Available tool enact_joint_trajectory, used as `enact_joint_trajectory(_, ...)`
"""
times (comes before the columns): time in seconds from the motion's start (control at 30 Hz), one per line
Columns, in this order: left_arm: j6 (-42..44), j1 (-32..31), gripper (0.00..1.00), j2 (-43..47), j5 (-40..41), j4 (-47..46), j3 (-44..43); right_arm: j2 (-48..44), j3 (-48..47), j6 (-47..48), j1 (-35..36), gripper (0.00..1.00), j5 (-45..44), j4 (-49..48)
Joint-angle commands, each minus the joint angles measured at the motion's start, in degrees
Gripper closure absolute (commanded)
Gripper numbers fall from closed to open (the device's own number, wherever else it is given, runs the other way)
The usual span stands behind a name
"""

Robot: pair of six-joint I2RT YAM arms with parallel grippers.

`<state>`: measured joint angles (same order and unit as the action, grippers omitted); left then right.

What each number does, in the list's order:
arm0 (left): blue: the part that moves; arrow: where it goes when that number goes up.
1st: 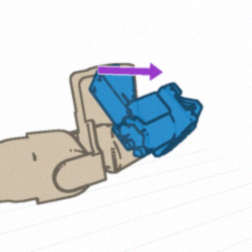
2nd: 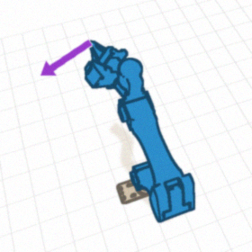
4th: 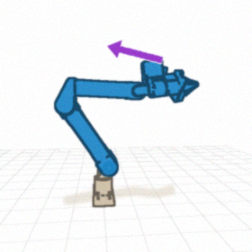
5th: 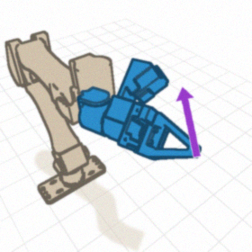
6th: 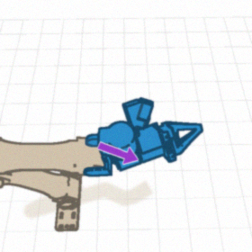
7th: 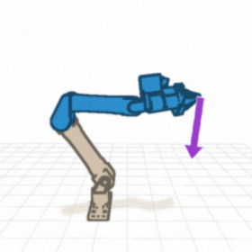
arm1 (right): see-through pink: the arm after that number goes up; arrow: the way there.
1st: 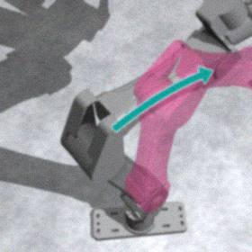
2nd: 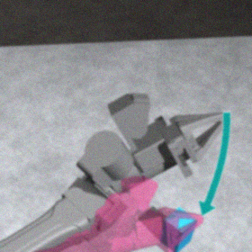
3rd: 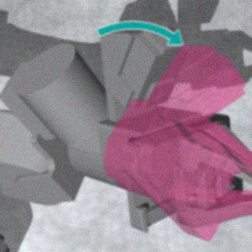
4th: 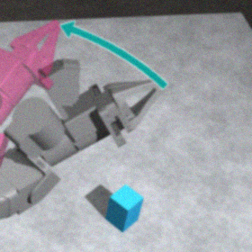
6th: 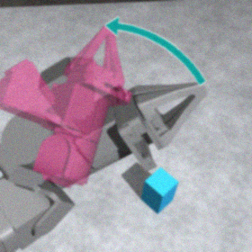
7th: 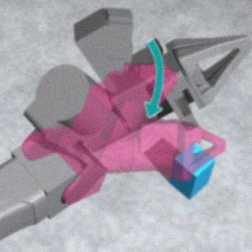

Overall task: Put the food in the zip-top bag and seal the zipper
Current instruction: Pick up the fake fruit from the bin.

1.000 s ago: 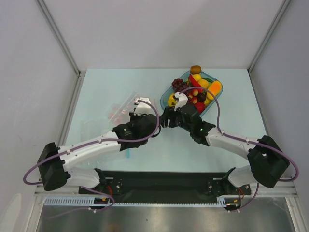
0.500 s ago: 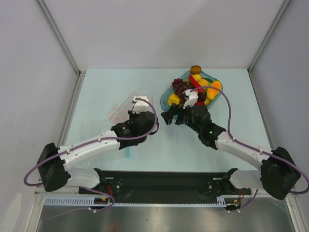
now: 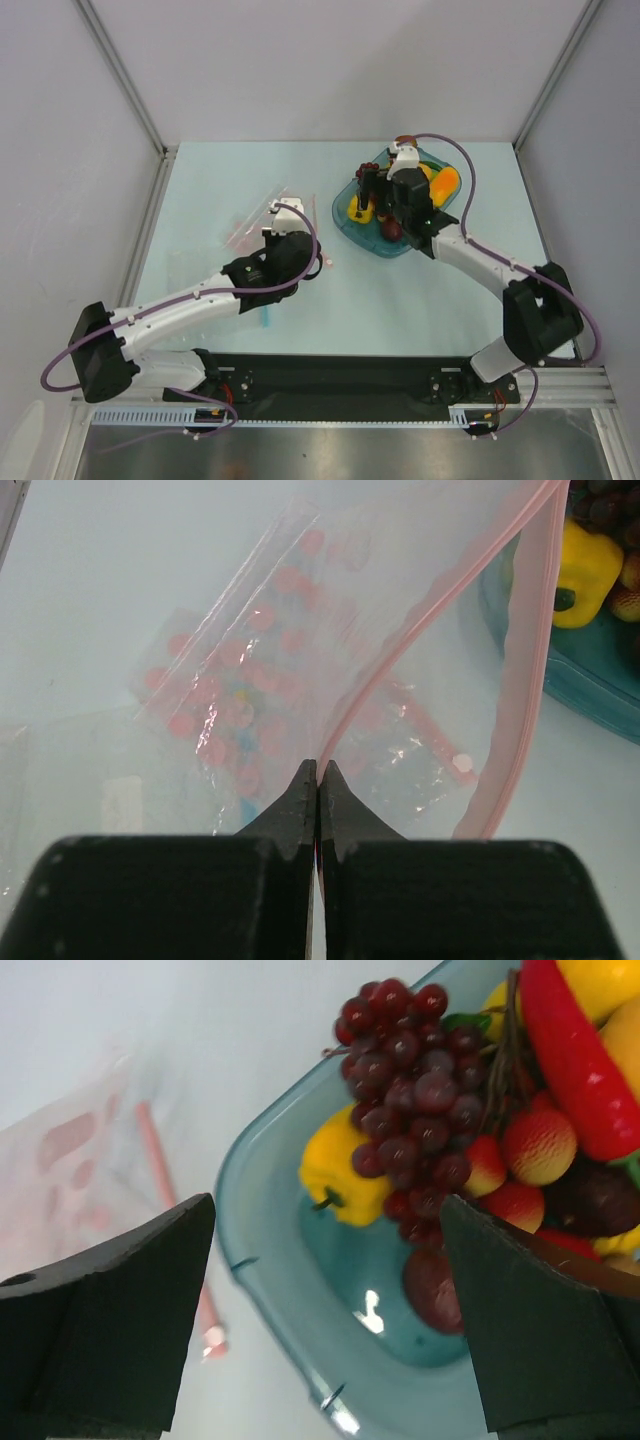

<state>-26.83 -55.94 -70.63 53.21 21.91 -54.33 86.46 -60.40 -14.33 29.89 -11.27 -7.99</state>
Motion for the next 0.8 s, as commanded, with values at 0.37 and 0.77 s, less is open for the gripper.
enact_joint_trajectory(0.37, 0.81, 0.13, 0.99, -0.04, -1.18, -0.99, -0.96, 27.43, -26.69, 8.53, -3.96, 0.01, -8.6, 16.77)
enact_joint_trajectory(0.77, 1.34, 0.13, 1.0, -0.56, -3.29, -1.08, -1.31, 12.7, -11.17, 5.72, -4.31, 0.62, -0.61, 3.6)
